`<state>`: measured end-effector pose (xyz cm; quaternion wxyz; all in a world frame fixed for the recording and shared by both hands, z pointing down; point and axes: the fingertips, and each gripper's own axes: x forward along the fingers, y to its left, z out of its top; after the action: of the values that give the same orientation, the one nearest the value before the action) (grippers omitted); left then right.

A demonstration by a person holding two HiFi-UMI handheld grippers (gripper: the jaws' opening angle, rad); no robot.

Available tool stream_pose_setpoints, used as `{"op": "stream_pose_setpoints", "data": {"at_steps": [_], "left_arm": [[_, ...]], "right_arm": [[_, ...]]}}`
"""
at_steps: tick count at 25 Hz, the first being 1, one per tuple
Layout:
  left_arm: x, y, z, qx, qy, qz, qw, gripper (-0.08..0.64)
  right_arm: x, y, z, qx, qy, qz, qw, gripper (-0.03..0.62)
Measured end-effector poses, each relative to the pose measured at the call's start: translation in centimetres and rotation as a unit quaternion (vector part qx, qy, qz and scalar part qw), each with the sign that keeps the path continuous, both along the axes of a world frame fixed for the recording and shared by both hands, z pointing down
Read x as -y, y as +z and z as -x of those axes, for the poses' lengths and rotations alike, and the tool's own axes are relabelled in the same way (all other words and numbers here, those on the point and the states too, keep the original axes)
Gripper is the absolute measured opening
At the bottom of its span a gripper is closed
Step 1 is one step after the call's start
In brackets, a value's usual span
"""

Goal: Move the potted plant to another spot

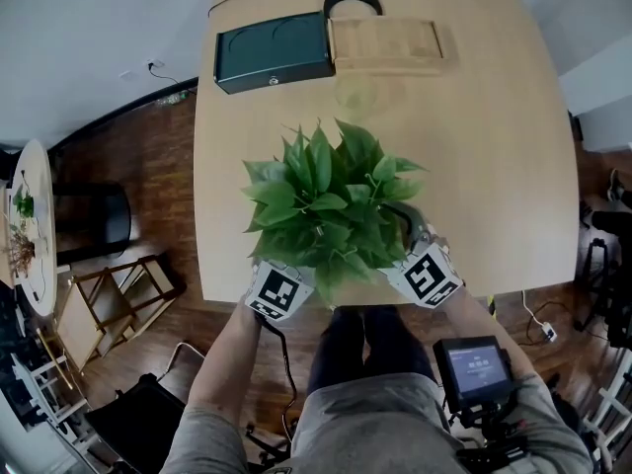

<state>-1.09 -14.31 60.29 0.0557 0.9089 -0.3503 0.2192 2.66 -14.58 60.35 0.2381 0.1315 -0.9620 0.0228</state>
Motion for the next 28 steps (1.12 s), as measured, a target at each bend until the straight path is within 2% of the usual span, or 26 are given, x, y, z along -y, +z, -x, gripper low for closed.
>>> {"op": "stream_pose_setpoints", "data": {"at_steps": [7, 13, 17, 28], "left_arm": [[0.6, 1.8, -0.4, 0.056, 0.063, -0.014, 0.9963, 0.422], [1.4, 1.0, -1.7, 0.103, 0.12, -0.017, 0.9872, 0.428], [1.3, 1.2, -1.5, 0.118, 0.128, -0.021, 0.9845, 0.42], [1.5, 2.9, -1.4, 0.117, 0.129, -0.022, 0.9845, 0.413]], "right_arm": [[1.2, 0.9, 0.0, -0.028, -0.029, -0.003, 0.999, 0.447], [1.2, 1.8, 0.4, -0.061, -0.078, -0.023, 0.995, 0.448], [1.0, 1.6, 0.9, -0.079, -0.099, -0.045, 0.991, 0.437], [1.2, 3.5, 1.1, -0.065, -0.098, -0.033, 0.993, 0.426]]}}
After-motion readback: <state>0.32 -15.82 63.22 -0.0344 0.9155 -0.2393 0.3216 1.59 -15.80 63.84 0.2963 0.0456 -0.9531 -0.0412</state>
